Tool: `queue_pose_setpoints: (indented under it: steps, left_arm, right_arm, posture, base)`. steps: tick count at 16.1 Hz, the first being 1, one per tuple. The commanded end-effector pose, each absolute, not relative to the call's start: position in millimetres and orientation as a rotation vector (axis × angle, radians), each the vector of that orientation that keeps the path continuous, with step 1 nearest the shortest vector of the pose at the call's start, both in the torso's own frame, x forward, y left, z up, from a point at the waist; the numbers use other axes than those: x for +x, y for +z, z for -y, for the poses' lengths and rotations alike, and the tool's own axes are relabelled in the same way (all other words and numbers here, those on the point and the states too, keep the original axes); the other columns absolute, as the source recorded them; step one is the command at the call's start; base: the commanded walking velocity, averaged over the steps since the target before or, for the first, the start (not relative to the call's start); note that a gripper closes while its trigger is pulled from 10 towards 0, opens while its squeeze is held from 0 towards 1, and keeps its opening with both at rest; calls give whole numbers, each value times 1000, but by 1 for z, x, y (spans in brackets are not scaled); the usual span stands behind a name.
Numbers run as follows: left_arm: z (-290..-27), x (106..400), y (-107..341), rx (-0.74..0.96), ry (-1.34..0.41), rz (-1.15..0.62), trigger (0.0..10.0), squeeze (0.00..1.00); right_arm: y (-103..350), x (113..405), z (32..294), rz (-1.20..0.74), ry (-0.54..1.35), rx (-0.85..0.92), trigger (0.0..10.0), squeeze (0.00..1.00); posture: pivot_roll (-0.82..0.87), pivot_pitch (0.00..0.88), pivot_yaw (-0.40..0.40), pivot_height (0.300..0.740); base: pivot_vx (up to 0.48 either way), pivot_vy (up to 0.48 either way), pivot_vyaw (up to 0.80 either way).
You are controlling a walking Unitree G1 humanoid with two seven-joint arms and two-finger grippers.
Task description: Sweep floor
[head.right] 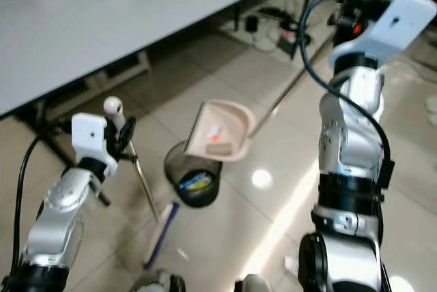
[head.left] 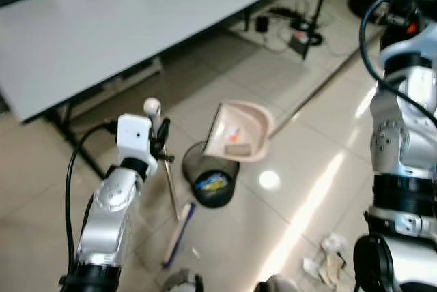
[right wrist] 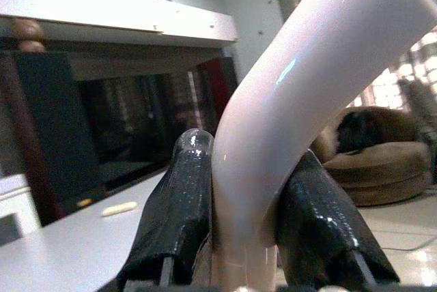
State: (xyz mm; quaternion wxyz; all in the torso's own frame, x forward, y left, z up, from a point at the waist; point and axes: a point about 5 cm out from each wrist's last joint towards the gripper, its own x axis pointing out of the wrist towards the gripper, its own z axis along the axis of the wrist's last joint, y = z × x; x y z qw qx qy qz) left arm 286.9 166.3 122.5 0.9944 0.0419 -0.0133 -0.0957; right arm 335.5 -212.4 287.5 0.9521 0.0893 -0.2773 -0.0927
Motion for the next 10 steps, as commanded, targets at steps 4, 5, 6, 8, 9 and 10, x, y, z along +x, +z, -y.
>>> queue_pose_setpoints:
  steps: [4,5,6,8,9,10]
  left_arm:
    - [-170,287,127,102,-173,33,10000,0]
    - [-170,287,127,100,-173,33,10000,0]
    - [-170,287,126,100,-176,32,10000,0]
    - [-169,286,126,98,-179,29,10000,0]
    - [-169,286,125,97,-180,28,10000,0]
    - [-169,286,125,97,-181,27,10000,0]
  right_arm:
    - [302,333,211,645,-189,174,10000,0]
    - [302,334,209,647,-181,172,10000,0]
    - [301,335,205,650,-159,174,10000,0]
    - [301,338,194,668,-105,121,10000,0]
    - [301,339,192,671,-95,104,10000,0]
    - [301,340,187,683,-71,74,10000,0]
  posture:
    - [-11,91,56,740]
    - [-12,93,57,740]
    - [-12,92,57,740]
    - [-16,91,58,740]
    - [-17,90,58,740]
    - [-18,89,56,740]
  base:
    - [0,0,0]
    - [0,0,0]
    - [0,0,0]
    - [0,0,0]
    - [0,0,0]
    - [0,0,0]
